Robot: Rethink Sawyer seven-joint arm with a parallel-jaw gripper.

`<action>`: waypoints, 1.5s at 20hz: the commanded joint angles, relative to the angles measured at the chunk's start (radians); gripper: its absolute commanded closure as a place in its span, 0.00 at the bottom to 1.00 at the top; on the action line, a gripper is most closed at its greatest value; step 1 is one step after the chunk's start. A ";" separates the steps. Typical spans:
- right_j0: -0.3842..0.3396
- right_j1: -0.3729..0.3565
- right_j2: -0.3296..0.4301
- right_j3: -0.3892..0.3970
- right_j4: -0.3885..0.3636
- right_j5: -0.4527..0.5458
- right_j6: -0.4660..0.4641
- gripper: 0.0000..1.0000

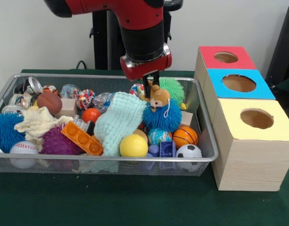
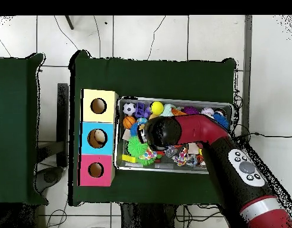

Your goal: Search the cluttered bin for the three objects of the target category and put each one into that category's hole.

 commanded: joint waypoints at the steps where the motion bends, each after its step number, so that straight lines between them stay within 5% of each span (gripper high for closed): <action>1: 0.009 0.079 0.063 -0.092 -0.091 -0.125 -0.119 1.00; 13: 0.093 0.009 0.040 -0.053 -0.028 -0.099 0.025 1.00; 22: 0.070 -0.099 0.054 0.103 0.033 -0.085 0.042 1.00; 30: 0.027 -0.072 0.035 0.130 0.014 -0.162 0.032 1.00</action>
